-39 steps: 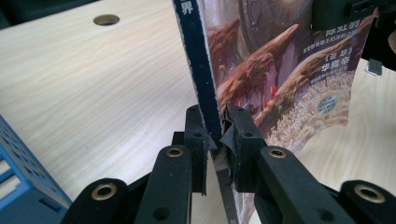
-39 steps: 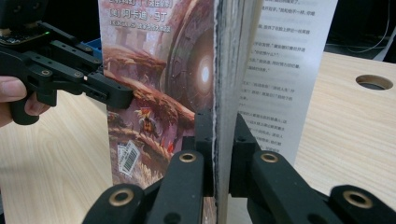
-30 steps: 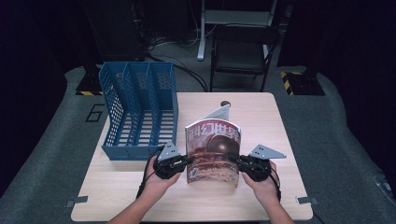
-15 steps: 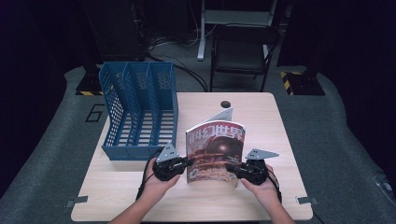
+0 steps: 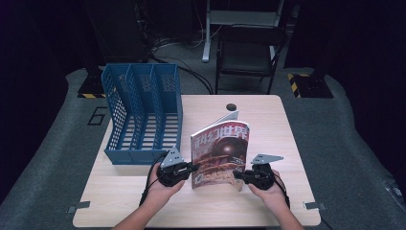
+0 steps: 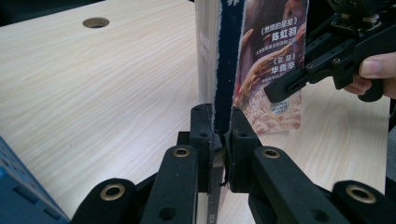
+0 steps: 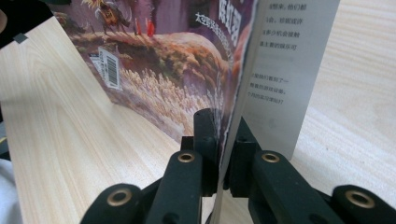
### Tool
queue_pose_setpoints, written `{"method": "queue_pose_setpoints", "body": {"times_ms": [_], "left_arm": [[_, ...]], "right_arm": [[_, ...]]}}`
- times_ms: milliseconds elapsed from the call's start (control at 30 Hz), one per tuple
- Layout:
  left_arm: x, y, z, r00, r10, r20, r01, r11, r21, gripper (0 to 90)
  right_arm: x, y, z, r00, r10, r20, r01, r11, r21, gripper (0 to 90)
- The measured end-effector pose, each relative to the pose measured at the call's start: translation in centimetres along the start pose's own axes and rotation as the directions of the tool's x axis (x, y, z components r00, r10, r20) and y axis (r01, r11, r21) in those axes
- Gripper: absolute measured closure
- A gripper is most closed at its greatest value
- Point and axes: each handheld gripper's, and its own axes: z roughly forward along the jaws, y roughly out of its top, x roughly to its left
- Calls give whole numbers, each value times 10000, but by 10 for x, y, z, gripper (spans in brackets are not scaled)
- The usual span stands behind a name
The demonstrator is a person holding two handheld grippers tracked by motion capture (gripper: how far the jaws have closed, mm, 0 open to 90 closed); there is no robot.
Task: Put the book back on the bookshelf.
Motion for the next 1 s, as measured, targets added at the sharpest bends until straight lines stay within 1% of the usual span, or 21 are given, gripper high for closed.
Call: {"method": "queue_pose_setpoints", "body": {"times_ms": [33, 67, 100, 200, 233, 267, 300, 333, 433, 467, 500, 533, 600, 633, 700, 733, 833, 867, 900, 967, 1000], "left_arm": [[-1, 0, 0, 9999, -103, -49, 103, 9999, 3, 838], [-1, 1, -2, 9998, -178, 11, 178, 9998, 129, 837], [-1, 1, -2, 9998, -178, 11, 178, 9998, 129, 837], [0, 2, -2, 9998, -176, -33, 177, 9998, 110, 835], [0, 2, -3, 9998, -209, -16, 210, 9997, 98, 835], [0, 2, -3, 9999, -145, 8, 145, 9998, 126, 834], [-1, 2, -3, 9998, -221, 16, 221, 9997, 99, 833], [-1, 3, -4, 10000, -84, 44, 83, 9999, 88, 832], [-3, 4, -6, 10000, -18, -8, 18, 10000, 22, 834], [-4, 5, -6, 10000, 18, 24, -18, 10000, -3, 834], [-5, 5, -7, 10000, 70, 9, -70, 9999, -90, 834], [-5, 5, -7, 9999, 158, 18, -158, 9999, -65, 833], [-7, 5, -7, 10000, 87, 21, -87, 9999, -82, 833], [-6, 4, -7, 9996, 280, -104, -282, 9995, -140, 832], [-7, 4, -7, 9994, 323, -128, -325, 9994, -126, 833], [-6, 4, -7, 9993, 348, -129, -349, 9994, -80, 832], [-7, 4, -7, 9985, 441, -336, -441, 9990, 10, 831], [-6, 3, -6, 9980, 493, -395, -492, 9988, 58, 829], [-6, 3, -6, 9980, 493, -395, -492, 9988, 58, 829], [-6, 2, -5, 9980, 469, -425, -466, 9989, 67, 828], [-7, 2, -5, 9986, 369, -372, -368, 9993, 44, 828]], "right_arm": [[0, 0, 0, 10000, 0, 0, 0, 10000, 0, 857], [3, 1, 1, 9999, -25, 147, 25, 10000, -18, 858], [4, 2, 1, 9998, 25, 196, -26, 10000, 23, 859], [6, 3, 3, 9991, -114, 411, 116, 9999, -51, 860], [6, 3, 3, 9991, -114, 411, 116, 9999, -51, 860], [7, 4, 4, 9986, -206, 485, 210, 9997, -79, 860], [9, 5, 5, 9977, -216, 648, 225, 9997, -131, 861], [10, 5, 7, 9966, -271, 773, 291, 9993, -243, 860], [14, 7, 9, 9935, -211, 1120, 258, 9988, -412, 860], [14, 7, 9, 9935, -211, 1120, 258, 9988, -412, 860], [15, 8, 11, 9924, -229, 1208, 298, 9980, -556, 861], [16, 9, 11, 9915, -201, 1282, 284, 9976, -630, 861], [17, 9, 11, 9888, -218, 1473, 331, 9967, -747, 860], [18, 9, 12, 9879, -221, 1536, 346, 9963, -792, 860], [19, 9, 12, 9870, -233, 1591, 363, 9962, -792, 860], [20, 9, 13, 9847, -313, 1716, 460, 9955, -826, 860], [20, 9, 15, 9834, -398, 1773, 556, 9948, -851, 859], [20, 9, 15, 9828, -503, 1777, 652, 9947, -792, 859], [19, 9, 16, 9819, -584, 1803, 731, 9944, -760, 859], [20, 9, 16, 9828, -530, 1770, 677, 9946, -781, 858], [20, 8, 16, 9831, -490, 1766, 635, 9950, -772, 858]]}}
